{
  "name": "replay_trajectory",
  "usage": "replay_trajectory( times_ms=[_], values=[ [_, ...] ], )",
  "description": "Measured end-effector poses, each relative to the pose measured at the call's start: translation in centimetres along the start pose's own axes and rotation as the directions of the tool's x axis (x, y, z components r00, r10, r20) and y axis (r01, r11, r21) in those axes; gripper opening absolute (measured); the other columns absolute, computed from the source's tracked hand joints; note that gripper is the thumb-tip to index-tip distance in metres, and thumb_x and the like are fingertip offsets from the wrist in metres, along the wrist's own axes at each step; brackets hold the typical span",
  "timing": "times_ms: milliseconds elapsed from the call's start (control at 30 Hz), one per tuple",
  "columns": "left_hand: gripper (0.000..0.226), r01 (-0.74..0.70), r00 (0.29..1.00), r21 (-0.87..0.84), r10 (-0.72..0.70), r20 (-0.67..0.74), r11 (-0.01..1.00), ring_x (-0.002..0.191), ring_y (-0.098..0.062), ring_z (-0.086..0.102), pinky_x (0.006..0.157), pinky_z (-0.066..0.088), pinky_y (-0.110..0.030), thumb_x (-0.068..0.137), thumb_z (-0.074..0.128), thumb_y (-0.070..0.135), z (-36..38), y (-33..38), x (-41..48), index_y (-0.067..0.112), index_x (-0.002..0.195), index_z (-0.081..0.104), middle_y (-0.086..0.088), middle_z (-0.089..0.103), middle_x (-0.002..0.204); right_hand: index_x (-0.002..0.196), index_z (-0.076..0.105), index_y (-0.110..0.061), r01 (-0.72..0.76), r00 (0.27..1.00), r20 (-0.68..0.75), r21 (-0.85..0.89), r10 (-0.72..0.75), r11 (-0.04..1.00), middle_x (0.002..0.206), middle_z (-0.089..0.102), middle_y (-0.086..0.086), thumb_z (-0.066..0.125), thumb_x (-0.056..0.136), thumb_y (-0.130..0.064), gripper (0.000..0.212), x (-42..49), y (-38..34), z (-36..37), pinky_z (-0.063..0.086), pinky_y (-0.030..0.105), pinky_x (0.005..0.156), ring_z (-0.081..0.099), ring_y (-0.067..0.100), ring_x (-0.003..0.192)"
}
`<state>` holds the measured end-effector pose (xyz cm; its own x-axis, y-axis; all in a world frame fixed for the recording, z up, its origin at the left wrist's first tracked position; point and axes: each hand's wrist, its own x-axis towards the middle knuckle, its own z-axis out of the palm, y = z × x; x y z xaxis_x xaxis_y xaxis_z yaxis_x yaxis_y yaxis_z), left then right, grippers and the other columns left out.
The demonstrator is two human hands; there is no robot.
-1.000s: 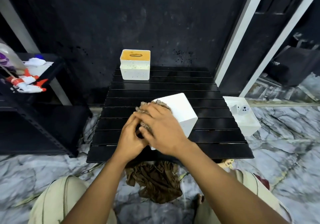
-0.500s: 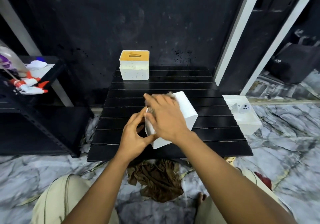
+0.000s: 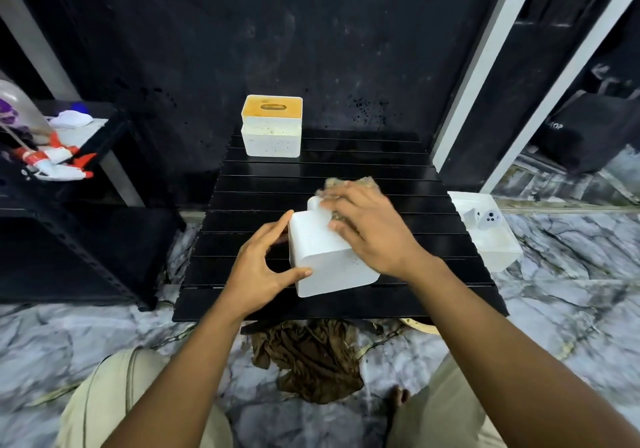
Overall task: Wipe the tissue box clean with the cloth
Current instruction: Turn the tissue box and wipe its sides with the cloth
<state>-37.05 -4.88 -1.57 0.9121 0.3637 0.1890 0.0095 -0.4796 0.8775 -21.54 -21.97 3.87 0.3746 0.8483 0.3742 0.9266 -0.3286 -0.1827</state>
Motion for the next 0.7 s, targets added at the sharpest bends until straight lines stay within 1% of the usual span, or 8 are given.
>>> replay_trajectory(
  times_ms=[67,133,200,267,333,467,567,700],
  values=[
    [0.099,-0.001,1.000,0.033,0.000,0.028,0.999,0.124,0.002,0.050,0.110,0.040,-0.032,0.070,0.088,0.022,-0.6,0.1,0.2,0.031,0.152,0.033,0.019,0.050,0.133,0.129,0.057,-0.020,-0.244,0.957,-0.096,0.240,0.273,0.940,0.132,0.051,0.001,0.049,0.098,-0.022,0.032,-0.8,2.0,-0.1,0.037,0.038,0.108,0.047,0.024,0.124],
    [0.101,0.015,0.998,0.082,-0.020,0.062,0.997,0.126,0.003,0.048,0.112,0.038,-0.039,0.070,0.088,0.025,-1.2,0.5,0.4,0.034,0.152,0.029,0.021,0.048,0.135,0.123,0.060,-0.019,-0.483,0.809,-0.053,0.506,0.585,0.714,0.122,0.053,0.004,0.052,0.098,-0.016,0.027,-1.8,3.7,-0.5,0.044,0.040,0.104,0.054,0.021,0.114],
    [0.110,0.023,0.995,0.143,-0.037,0.098,0.989,0.134,0.000,0.041,0.116,0.033,-0.042,0.067,0.086,0.041,-2.0,1.4,1.0,0.038,0.154,0.020,0.021,0.040,0.144,0.120,0.059,-0.023,-0.591,0.697,-0.008,0.560,0.717,0.581,0.120,0.054,0.004,0.052,0.099,-0.020,0.023,-3.4,4.7,-0.3,0.046,0.040,0.102,0.057,0.019,0.111],
    [0.123,0.000,0.994,0.192,-0.020,0.105,0.981,0.144,-0.006,0.026,0.119,0.024,-0.043,0.061,0.081,0.060,-2.6,3.4,1.8,0.042,0.155,0.004,0.017,0.023,0.157,0.119,0.060,-0.026,-0.610,0.650,0.001,0.598,0.760,0.520,0.121,0.058,0.001,0.052,0.099,-0.025,0.022,-5.0,4.8,0.2,0.045,0.040,0.103,0.057,0.017,0.112],
    [0.124,-0.071,0.983,0.364,0.004,0.182,0.929,0.149,-0.009,0.010,0.121,0.011,-0.052,0.063,0.077,0.066,-2.3,6.3,3.4,0.042,0.154,-0.005,0.017,0.005,0.162,0.114,0.061,-0.031,-0.580,0.616,0.013,0.684,0.787,0.443,0.120,0.062,-0.001,0.053,0.099,-0.028,0.018,-5.9,4.2,0.7,0.047,0.038,0.102,0.059,0.014,0.110],
    [0.122,-0.334,0.876,0.723,-0.085,0.475,0.605,0.151,-0.017,-0.004,0.114,-0.005,-0.068,0.070,0.068,0.072,1.4,11.8,7.1,0.027,0.156,-0.006,0.003,-0.004,0.165,0.111,0.060,-0.033,-0.510,0.588,0.006,0.779,0.809,0.365,0.117,0.064,-0.006,0.053,0.099,-0.027,0.015,-6.3,2.6,0.6,0.048,0.033,0.100,0.061,0.009,0.108],
    [0.121,-0.457,0.810,0.772,-0.151,0.566,0.442,0.148,-0.029,0.016,0.114,0.005,-0.069,0.071,0.071,0.067,4.1,13.6,9.0,0.019,0.156,-0.002,-0.008,0.014,0.162,0.114,0.063,-0.030,-0.486,0.616,0.009,0.791,0.788,0.371,0.119,0.064,-0.008,0.054,0.098,-0.029,0.018,-6.2,1.9,0.1,0.047,0.029,0.098,0.060,0.006,0.109],
    [0.123,-0.493,0.815,0.771,-0.098,0.572,0.403,0.130,-0.029,0.040,0.104,0.036,-0.044,0.069,0.078,0.057,4.4,14.1,10.0,0.017,0.156,0.000,-0.008,0.035,0.146,0.120,0.062,-0.027,-0.447,0.615,-0.044,0.803,0.787,0.394,0.121,0.064,-0.007,0.055,0.097,-0.031,0.024,-5.7,1.9,-1.3,0.048,0.031,0.099,0.060,0.005,0.109]
  ],
)
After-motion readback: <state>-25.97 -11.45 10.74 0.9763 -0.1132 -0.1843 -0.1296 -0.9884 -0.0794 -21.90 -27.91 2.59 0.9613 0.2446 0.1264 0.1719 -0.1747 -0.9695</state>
